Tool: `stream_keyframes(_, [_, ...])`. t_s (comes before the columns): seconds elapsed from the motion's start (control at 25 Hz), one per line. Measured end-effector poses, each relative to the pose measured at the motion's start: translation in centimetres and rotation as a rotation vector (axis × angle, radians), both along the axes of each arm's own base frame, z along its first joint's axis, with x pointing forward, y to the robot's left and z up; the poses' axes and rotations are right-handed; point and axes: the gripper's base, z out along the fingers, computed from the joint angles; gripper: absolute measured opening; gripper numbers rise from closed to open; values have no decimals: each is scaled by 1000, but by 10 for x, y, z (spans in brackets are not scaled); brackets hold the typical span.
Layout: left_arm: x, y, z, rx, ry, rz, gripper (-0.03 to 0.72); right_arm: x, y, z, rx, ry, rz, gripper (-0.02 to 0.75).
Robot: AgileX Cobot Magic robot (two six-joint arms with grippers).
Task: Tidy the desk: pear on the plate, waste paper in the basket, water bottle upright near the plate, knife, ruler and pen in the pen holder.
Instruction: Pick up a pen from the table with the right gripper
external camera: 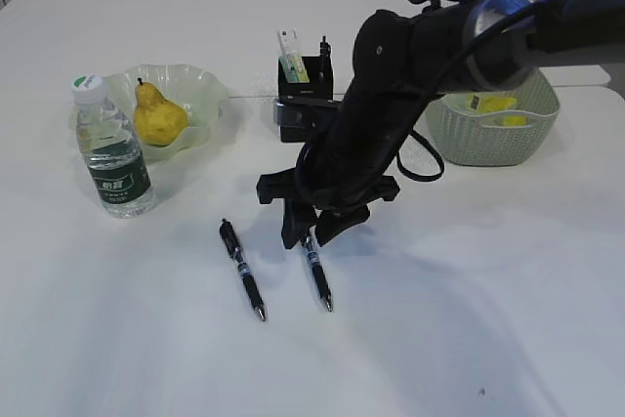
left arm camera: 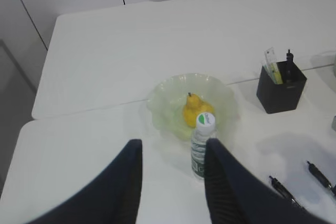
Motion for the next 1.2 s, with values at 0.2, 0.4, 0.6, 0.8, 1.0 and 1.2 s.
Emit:
stream_keyframes(0.2, [0, 2, 0, 17, 0, 11, 275, 0, 2, 1, 14, 4, -4, 356])
stream_keyframes(0.4, [0, 2, 0, 21, -1, 13, 275, 0, 2, 2, 16, -3, 4, 353])
stream_keyframes(0.6, [0, 2, 0, 22, -2, 14, 275, 7, 2, 10, -24, -71, 41, 353])
stream_keyframes(0.8, [0, 2, 0, 23, 0, 15, 275, 17, 5, 13, -117, -93, 41, 353])
stream_keyframes(1.0, [0, 2, 0, 25, -1, 16, 275, 18, 15, -2, -171, -58, 49, 353])
stream_keyframes(1.2, [0, 3, 0, 35, -6, 22, 275, 16, 16, -21, -215, 15, 59, 353])
